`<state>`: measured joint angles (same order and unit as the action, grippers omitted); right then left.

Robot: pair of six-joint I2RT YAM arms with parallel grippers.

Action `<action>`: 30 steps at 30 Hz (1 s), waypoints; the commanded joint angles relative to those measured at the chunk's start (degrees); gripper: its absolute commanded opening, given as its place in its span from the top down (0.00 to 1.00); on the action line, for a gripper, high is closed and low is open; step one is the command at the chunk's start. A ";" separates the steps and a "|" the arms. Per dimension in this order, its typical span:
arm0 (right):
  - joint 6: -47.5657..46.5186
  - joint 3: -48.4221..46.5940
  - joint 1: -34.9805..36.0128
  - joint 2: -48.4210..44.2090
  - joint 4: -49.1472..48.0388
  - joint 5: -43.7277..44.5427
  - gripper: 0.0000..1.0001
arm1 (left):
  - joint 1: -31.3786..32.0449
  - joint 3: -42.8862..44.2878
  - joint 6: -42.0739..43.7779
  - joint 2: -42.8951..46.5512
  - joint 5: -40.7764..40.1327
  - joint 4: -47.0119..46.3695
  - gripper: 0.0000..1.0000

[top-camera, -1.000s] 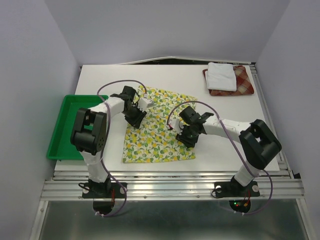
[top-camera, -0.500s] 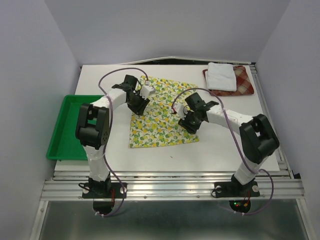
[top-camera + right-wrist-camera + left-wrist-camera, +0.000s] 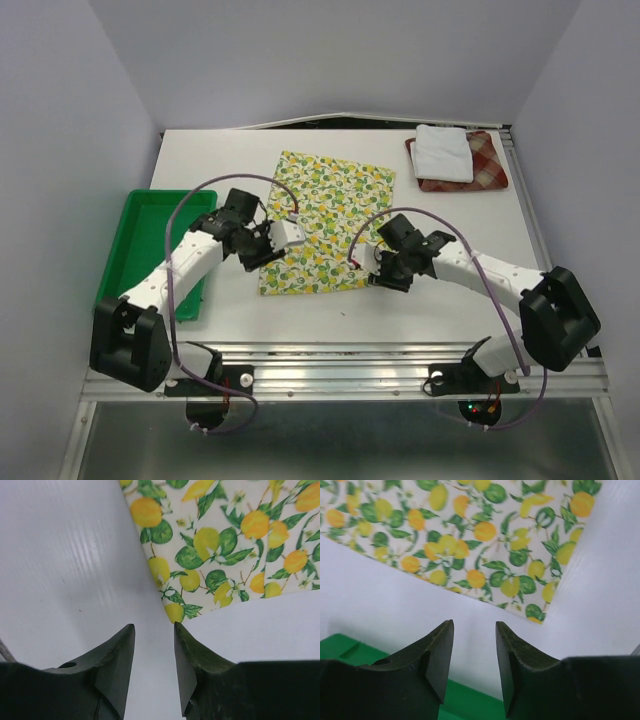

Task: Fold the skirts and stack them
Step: Fold the skirt

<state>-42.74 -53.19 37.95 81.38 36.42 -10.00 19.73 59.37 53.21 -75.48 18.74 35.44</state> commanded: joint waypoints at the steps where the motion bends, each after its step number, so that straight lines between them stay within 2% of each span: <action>1: -8.75 4.31 0.28 0.09 -6.79 6.13 0.58 | 2.60 -8.39 3.31 1.65 -1.96 -0.89 0.49; 10: -11.40 7.48 0.28 2.90 -14.18 6.49 0.55 | 2.60 -11.47 1.37 0.78 -1.78 -4.24 0.43; 21: -12.54 10.03 0.28 3.79 -14.63 4.64 0.57 | 3.21 -15.16 7.87 2.88 -2.57 -3.80 0.43; 30: -13.07 11.35 0.28 3.96 -15.94 3.50 0.60 | 9.62 -19.91 6.47 3.85 -1.60 -4.86 0.44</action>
<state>-54.68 -43.66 37.95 85.21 21.56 -4.60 27.00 41.76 59.51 -72.64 16.29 30.50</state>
